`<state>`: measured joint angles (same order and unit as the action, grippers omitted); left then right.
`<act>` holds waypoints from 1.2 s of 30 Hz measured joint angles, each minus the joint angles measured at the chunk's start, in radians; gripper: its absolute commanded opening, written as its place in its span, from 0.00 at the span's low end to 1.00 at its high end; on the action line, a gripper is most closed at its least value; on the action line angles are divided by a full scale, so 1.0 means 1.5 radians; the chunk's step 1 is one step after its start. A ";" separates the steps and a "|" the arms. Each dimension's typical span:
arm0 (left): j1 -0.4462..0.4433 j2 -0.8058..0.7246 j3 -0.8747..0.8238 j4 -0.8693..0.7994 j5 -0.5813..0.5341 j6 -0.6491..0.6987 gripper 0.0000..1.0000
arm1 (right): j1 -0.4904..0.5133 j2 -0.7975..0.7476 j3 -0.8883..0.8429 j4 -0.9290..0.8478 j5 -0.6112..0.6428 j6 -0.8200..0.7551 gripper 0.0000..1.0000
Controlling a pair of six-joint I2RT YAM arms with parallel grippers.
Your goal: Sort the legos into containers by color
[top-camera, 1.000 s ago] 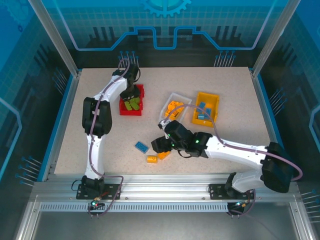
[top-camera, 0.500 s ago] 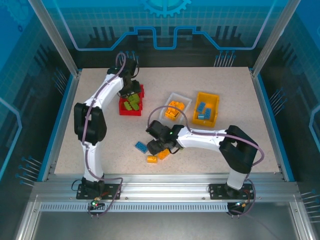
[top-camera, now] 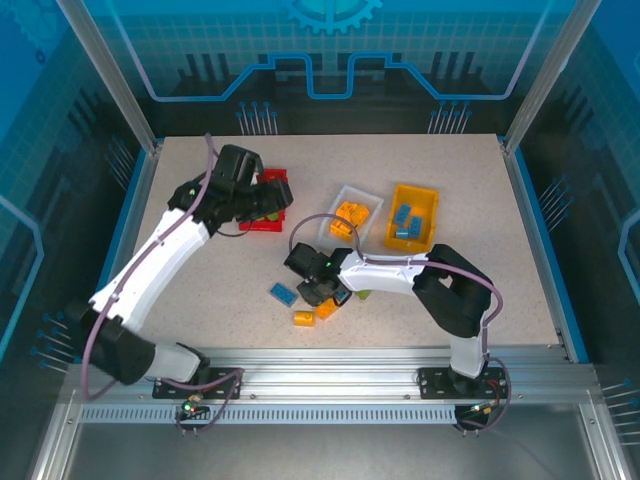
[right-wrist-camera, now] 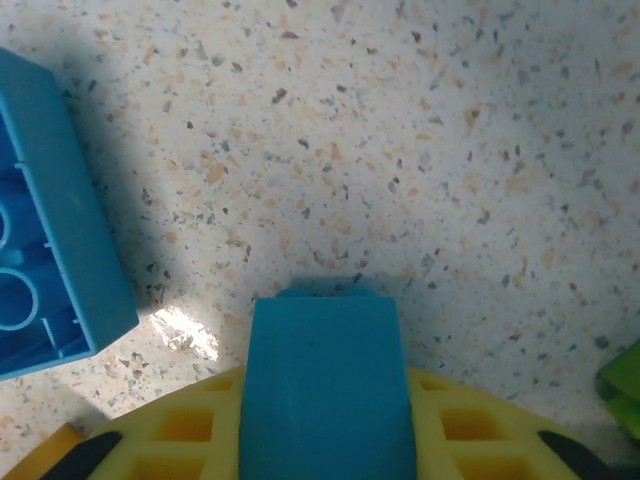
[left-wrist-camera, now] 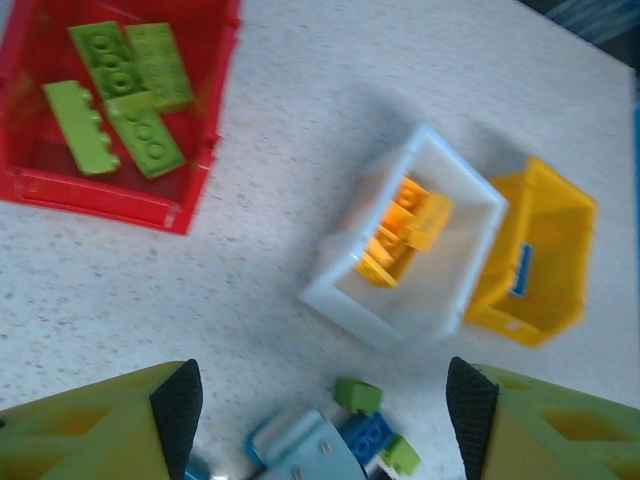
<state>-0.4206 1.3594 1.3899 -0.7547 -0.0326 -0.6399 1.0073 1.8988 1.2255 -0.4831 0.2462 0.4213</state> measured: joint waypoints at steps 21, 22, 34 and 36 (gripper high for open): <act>-0.355 -0.066 -0.165 0.238 -0.027 -0.063 0.75 | -0.478 -0.237 -0.037 -0.052 0.075 0.056 0.23; -0.362 -0.064 -0.166 0.244 -0.031 -0.063 0.75 | -0.489 -0.211 -0.020 -0.057 0.073 0.056 0.23; -0.408 -0.020 -0.192 0.278 -0.048 -0.076 0.76 | -0.528 -0.044 0.093 -0.090 0.062 0.049 0.48; -0.408 -0.015 -0.193 0.271 -0.053 -0.079 0.76 | -0.528 -0.045 0.093 -0.092 0.060 0.048 0.51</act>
<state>-1.0328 1.3373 1.1000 -0.3489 -0.1127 -0.7586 0.2150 1.8320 1.3655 -0.6205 0.3355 0.4938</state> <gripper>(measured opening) 0.756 0.488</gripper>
